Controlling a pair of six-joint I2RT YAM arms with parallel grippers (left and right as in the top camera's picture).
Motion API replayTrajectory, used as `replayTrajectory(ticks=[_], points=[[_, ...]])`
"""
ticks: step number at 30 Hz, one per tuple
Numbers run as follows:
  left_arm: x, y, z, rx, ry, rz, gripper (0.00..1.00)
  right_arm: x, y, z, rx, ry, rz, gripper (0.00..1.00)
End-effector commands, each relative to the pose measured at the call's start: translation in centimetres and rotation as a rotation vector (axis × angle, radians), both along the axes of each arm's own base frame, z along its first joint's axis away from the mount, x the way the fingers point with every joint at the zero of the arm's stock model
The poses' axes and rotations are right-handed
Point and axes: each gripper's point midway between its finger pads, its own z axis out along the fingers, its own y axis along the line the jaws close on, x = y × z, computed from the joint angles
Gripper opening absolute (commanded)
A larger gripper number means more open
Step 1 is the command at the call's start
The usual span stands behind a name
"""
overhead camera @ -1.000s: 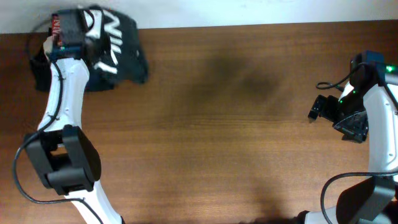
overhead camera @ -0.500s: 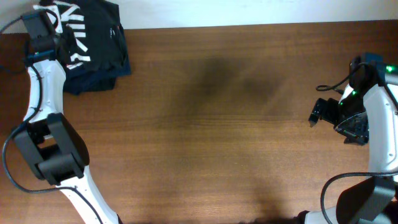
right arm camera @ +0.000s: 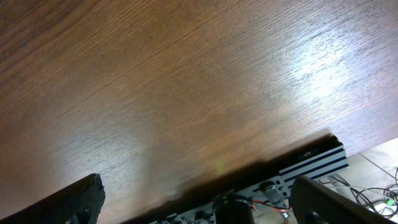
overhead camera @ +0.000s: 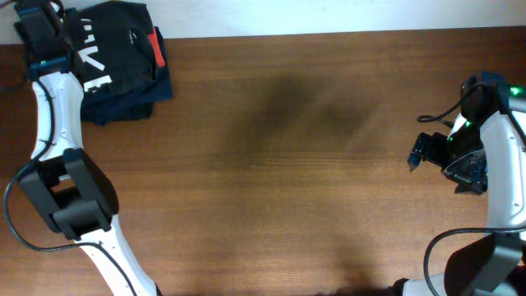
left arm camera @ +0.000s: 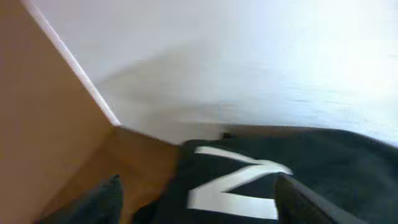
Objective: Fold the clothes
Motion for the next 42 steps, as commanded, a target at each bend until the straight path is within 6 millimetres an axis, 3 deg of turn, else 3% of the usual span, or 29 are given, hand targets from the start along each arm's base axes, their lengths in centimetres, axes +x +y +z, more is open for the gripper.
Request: replayTrajectory(ticks=[1, 3, 6, 8, 9, 10, 13, 14, 15, 18, 19, 21, 23, 27, 29, 32, 34, 38, 42], points=[[1.8, -3.2, -1.4, -0.065, -0.008, -0.173, 0.25, 0.2, -0.2, 0.6, -0.012, -0.021, 0.001, 0.99], [2.4, -3.0, -6.4, -0.096, 0.070, -0.169, 0.08, 0.2, -0.2, 0.6, -0.012, -0.022, 0.001, 0.99], [2.0, -3.2, -14.5, -0.152, 0.224, -0.163, 0.11, 0.2, -0.2, 0.6, -0.012, -0.022, 0.001, 0.99], [1.2, -3.4, -17.3, -0.179, 0.298, -0.159, 0.15, 0.2, -0.2, 0.6, -0.012, -0.021, 0.001, 0.99], [1.1, -3.4, -17.4, -0.181, 0.304, -0.159, 0.16, 0.2, -0.2, 0.6, -0.012, -0.021, 0.002, 0.99], [1.1, -3.4, -16.6, -0.176, 0.291, -0.160, 0.20, 0.2, -0.2, 0.6, -0.011, -0.021, 0.001, 0.99], [1.6, -3.4, -7.5, -0.124, 0.150, -0.168, 0.47, 0.0, -0.2, 0.6, -0.009, -0.012, 0.001, 0.99], [1.3, -3.7, -3.4, -0.102, 0.089, -0.173, 0.76, -0.2, -0.1, 0.7, -0.007, -0.006, 0.001, 0.99], [0.9, -3.9, -1.3, -0.092, 0.061, -0.176, 0.99, -0.4, -0.1, 0.8, -0.006, -0.001, 0.001, 0.99], [-2.6, -5.3, 7.8, -0.062, -0.024, -0.186, 0.99, -0.7, 0.1, 2.5, -0.011, -0.020, 0.001, 0.99], [-4.5, -5.9, 11.0, -0.054, -0.048, -0.191, 0.99, -0.8, 0.1, 4.2, -0.027, -0.070, -0.008, 0.99], [-7.8, -7.2, 14.8, -0.050, -0.063, -0.201, 0.99, -0.6, 0.5, 7.2, -0.036, -0.199, -0.023, 0.99], [-12.6, -9.0, 17.7, -0.117, -0.047, -0.193, 0.99, -1.3, 2.0, 11.4, -0.021, -0.406, -0.014, 0.99], [-19.5, -14.0, 19.1, -0.241, 0.038, -0.353, 0.99, -6.5, 3.6, 16.3, -0.093, -0.640, -0.002, 0.99], [-22.6, -15.1, 17.9, -0.292, 0.129, -0.362, 0.99, -8.9, 4.1, 18.0, -0.135, -0.741, 0.000, 0.99], [-25.5, -15.9, 15.3, -0.348, 0.267, -0.349, 0.99, -12.0, 4.0, 19.5, -0.222, -0.841, -0.013, 0.99], [-27.9, -18.1, 14.2, -0.338, 0.366, -0.479, 0.99, -13.4, 4.0, 20.0, -0.261, -0.884, -0.022, 0.99], [-30.1, -19.5, 16.3, -0.307, 0.313, -0.548, 0.99, -13.6, 4.0, 20.1, -0.265, -0.893, -0.022, 0.99], [-30.2, -19.5, 16.6, -0.301, 0.303, -0.547, 0.99, -13.7, 3.9, 20.0, -0.271, -0.888, -0.025, 0.99]])
